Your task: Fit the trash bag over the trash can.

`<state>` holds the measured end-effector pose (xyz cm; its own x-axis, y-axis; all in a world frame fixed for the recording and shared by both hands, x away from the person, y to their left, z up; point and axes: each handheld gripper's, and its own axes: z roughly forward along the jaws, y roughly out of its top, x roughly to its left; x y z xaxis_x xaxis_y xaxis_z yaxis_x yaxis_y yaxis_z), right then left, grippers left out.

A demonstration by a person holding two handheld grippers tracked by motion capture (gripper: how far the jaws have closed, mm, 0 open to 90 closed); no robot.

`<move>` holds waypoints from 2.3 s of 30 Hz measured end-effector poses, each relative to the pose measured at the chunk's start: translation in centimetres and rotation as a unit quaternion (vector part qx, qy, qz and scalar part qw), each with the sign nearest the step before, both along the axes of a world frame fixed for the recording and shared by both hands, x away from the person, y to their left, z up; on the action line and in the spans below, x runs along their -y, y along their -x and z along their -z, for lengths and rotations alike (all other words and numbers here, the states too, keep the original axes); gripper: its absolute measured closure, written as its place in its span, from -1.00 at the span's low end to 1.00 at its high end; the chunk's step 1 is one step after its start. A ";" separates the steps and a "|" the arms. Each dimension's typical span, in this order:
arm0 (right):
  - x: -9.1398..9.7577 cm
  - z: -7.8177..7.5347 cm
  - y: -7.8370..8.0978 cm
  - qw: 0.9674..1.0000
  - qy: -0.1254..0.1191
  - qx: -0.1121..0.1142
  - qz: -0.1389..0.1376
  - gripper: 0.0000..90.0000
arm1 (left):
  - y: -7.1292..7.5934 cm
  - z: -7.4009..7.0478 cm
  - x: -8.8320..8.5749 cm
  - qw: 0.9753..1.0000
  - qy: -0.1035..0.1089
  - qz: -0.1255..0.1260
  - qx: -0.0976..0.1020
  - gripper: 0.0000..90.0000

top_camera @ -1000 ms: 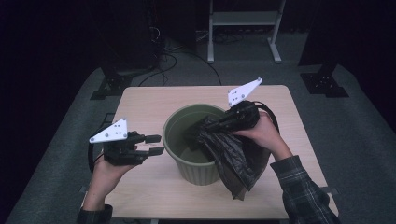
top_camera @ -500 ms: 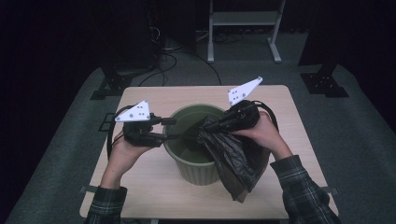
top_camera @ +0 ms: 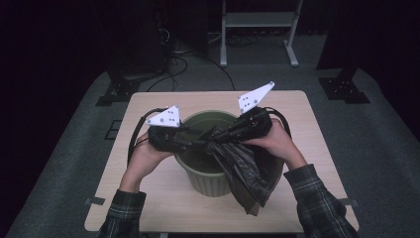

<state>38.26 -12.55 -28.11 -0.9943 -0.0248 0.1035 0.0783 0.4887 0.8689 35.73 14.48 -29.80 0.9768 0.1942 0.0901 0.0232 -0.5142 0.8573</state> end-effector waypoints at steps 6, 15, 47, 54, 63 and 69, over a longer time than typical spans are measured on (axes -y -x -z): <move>-0.1 0.1 -0.1 1.000 -0.002 0.004 0.003 0.95 | 0.3 0.1 0.5 0.999 -0.019 0.024 -0.022 1.00; 1.6 0.4 -0.7 0.998 -0.003 0.014 0.061 0.51 | 0.7 0.1 -1.8 0.999 -0.002 -0.025 -0.036 1.00; 2.2 1.0 -1.0 0.998 -0.012 0.017 0.066 1.00 | 0.6 -0.8 0.3 0.999 -0.037 -0.023 -0.001 0.69; 0.3 0.0 -1.5 0.997 -0.038 0.019 0.060 1.00 | 0.7 0.1 1.3 0.998 -0.055 -0.010 -0.007 0.78; -0.5 0.1 -1.5 0.998 -0.033 0.020 0.049 1.00 | 0.6 -0.7 -0.1 0.999 -0.022 -0.043 0.017 0.11; -0.7 -0.3 -1.1 0.998 -0.044 0.024 0.044 0.77 | 0.5 -0.5 1.1 0.999 -0.044 -0.032 -0.001 0.93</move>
<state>39.40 -11.84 -27.84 -0.9969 0.0557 0.0562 0.0740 0.4036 0.9119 35.27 13.37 -29.35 0.9627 0.2479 0.1080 0.0597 -0.5842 0.8094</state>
